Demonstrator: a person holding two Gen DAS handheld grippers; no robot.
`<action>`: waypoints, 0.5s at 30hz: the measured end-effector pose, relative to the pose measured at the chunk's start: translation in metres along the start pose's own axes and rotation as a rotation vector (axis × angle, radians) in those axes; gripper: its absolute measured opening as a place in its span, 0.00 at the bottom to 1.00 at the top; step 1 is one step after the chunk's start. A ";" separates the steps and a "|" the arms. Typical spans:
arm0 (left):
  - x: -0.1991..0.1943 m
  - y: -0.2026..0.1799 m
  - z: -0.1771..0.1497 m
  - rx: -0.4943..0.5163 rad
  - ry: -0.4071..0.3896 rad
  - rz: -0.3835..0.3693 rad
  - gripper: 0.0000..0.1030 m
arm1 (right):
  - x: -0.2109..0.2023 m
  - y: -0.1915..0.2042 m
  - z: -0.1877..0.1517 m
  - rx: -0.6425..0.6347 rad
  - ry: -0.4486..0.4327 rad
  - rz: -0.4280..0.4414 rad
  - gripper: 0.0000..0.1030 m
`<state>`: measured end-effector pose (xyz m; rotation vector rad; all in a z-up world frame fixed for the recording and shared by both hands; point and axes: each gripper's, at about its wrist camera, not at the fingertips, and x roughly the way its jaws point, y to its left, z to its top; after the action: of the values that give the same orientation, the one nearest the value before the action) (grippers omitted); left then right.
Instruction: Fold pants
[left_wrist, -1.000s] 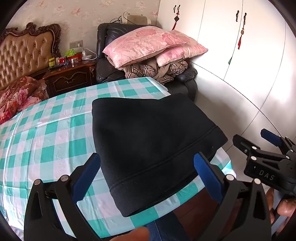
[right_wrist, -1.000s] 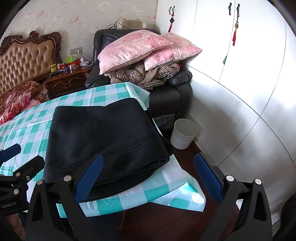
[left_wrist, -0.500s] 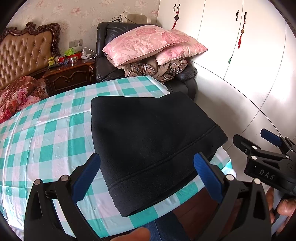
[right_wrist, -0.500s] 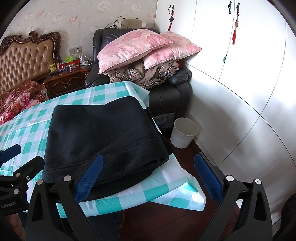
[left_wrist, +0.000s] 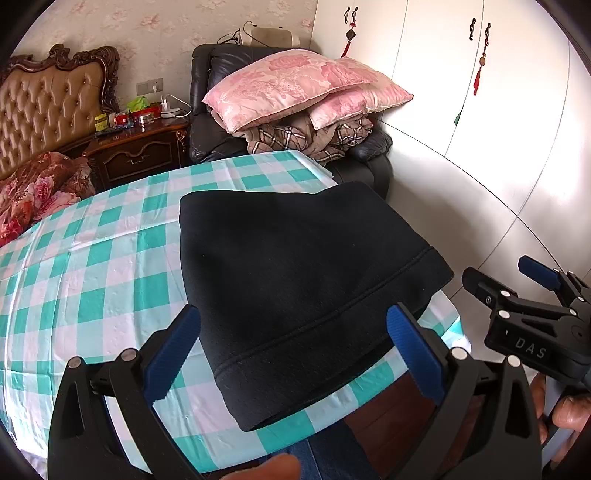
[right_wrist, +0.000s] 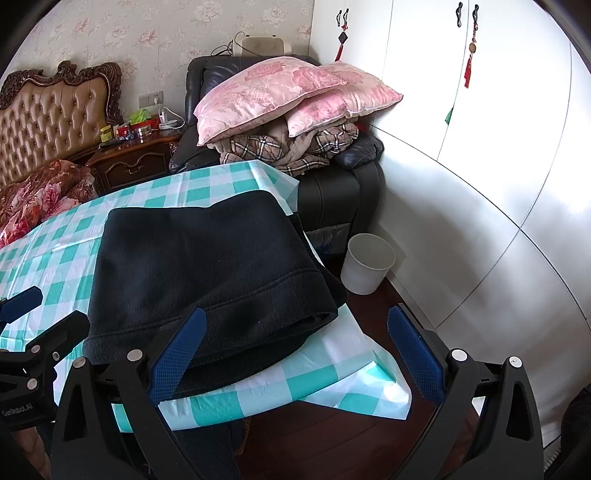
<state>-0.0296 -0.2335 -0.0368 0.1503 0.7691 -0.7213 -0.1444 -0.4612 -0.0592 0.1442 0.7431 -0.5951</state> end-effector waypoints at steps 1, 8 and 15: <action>0.000 0.000 0.000 0.000 0.000 0.001 0.98 | 0.000 0.000 0.000 0.000 0.000 0.001 0.93; 0.000 -0.001 0.000 0.000 0.000 0.001 0.98 | 0.002 0.001 -0.004 0.001 0.002 -0.001 0.93; 0.001 -0.004 -0.002 0.005 -0.024 -0.011 0.98 | 0.002 0.000 -0.002 0.000 0.001 -0.002 0.93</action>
<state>-0.0331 -0.2367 -0.0390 0.1422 0.7453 -0.7340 -0.1445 -0.4617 -0.0623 0.1441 0.7446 -0.5967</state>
